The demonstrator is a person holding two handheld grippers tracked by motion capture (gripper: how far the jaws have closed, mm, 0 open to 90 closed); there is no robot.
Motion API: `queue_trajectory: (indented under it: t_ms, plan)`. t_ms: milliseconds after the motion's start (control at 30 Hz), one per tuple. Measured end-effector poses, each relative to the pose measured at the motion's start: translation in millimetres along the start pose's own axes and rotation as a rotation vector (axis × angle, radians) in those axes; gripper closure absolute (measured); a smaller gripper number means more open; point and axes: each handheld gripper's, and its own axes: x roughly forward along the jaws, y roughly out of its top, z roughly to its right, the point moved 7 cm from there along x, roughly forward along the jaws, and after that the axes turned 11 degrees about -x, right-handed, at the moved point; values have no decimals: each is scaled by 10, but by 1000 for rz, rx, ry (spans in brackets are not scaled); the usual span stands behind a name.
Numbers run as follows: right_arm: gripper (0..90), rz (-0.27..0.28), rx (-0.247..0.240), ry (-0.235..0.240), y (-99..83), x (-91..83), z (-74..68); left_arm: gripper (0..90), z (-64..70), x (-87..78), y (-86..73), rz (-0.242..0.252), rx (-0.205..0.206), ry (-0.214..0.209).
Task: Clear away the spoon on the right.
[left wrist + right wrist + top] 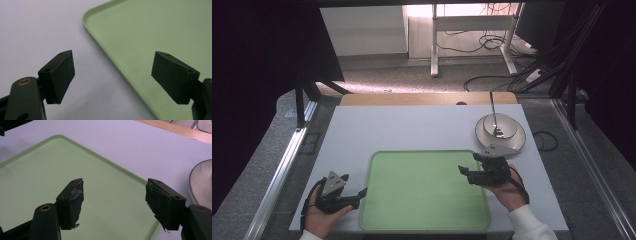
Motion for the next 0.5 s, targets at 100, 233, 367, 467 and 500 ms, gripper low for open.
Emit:
queue_trajectory:
  t_ms: [100,233,367,467,500]
  plan:
    - [316,1,22,-12,18,-14,97,182,-3,-7,33,8,-12,5]
    - [330,-5,54,-46,61,-12,300,182,19,11,22,-1,3,-2]
    - [341,7,65,-69,168,-23,459,182,29,-12,36,10,4,-15]
    - [346,9,59,-64,243,-5,521,182,11,1,25,4,-3,-18]
    - [346,3,53,-69,265,8,546,182,9,6,22,1,-2,-18]
